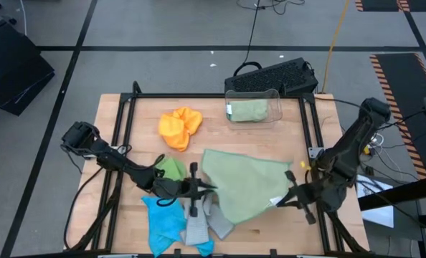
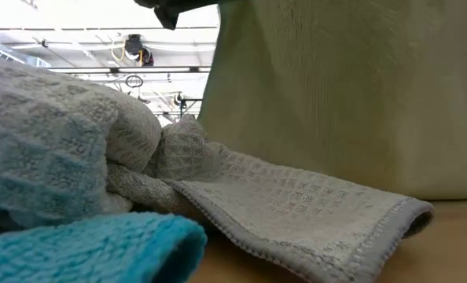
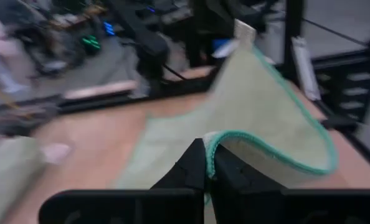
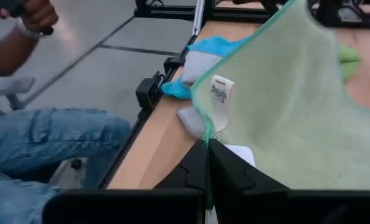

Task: Fold microfiber towels
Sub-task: Fold the light green microfiber towel

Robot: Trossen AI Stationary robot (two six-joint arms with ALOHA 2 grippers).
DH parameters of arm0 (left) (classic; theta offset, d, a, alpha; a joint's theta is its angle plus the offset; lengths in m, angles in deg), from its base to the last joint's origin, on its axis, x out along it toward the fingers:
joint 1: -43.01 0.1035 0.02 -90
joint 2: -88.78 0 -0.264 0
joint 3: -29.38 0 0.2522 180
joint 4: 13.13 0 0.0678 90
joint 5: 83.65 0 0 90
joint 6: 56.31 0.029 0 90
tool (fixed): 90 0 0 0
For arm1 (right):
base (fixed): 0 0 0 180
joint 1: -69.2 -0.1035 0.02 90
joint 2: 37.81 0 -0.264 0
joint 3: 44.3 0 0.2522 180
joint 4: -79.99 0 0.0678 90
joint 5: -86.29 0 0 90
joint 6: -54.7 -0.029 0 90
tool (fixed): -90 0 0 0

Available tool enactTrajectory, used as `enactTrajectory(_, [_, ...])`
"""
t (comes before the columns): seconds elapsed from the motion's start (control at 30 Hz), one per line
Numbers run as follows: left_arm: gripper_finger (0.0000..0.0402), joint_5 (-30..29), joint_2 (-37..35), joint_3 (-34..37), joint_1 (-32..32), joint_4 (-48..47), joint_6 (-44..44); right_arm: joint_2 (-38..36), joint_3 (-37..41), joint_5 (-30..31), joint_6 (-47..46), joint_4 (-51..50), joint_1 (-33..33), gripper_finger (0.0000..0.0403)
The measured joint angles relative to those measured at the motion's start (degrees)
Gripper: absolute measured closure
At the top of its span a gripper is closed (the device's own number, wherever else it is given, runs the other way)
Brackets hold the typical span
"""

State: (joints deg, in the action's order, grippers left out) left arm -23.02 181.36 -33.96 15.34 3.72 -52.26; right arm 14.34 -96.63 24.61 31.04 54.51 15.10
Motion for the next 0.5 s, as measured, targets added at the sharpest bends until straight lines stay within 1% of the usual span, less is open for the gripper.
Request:
enactTrajectory(0.03, [0.0388, -1.03, 0.00, 0.00, 0.02, 0.43, 0.42, -1.02, -0.04, -0.13, -2.17, -0.90, -0.02, 0.0401])
enactTrajectory(0.1, [0.0388, -1.12, 0.00, 0.00, 0.00, 0.51, 0.21, -2.58, -0.05, -0.67, -7.47, -2.69, -0.33, 0.0401])
enactTrajectory(0.2, [0.0397, 1.04, 0.00, 0.00, -0.31, -1.33, -0.99, -2.88, -0.10, -3.78, -13.60, -5.24, -1.57, 0.0401])
enactTrajectory(0.27, [0.0397, 1.20, 0.00, 0.00, -0.97, -3.75, -2.54, -2.29, -0.06, -4.59, -16.45, -6.47, -2.54, 0.0401])
enactTrajectory(0.33, [0.0392, -0.07, 0.00, -0.01, -1.53, -6.49, -3.95, -1.66, -0.08, -4.57, -19.16, -9.41, -3.26, 0.0401])
enactTrajectory(0.4, [0.0389, -2.77, 0.00, 0.00, -1.67, -9.69, -5.50, -0.98, -0.08, -4.43, -21.88, -13.43, -3.44, 0.0401])
enactTrajectory(0.5, [0.0396, -5.45, 0.00, 0.00, -0.35, -13.46, -8.98, -0.19, -0.08, -1.59, -26.85, -21.27, -3.17, 0.0401])
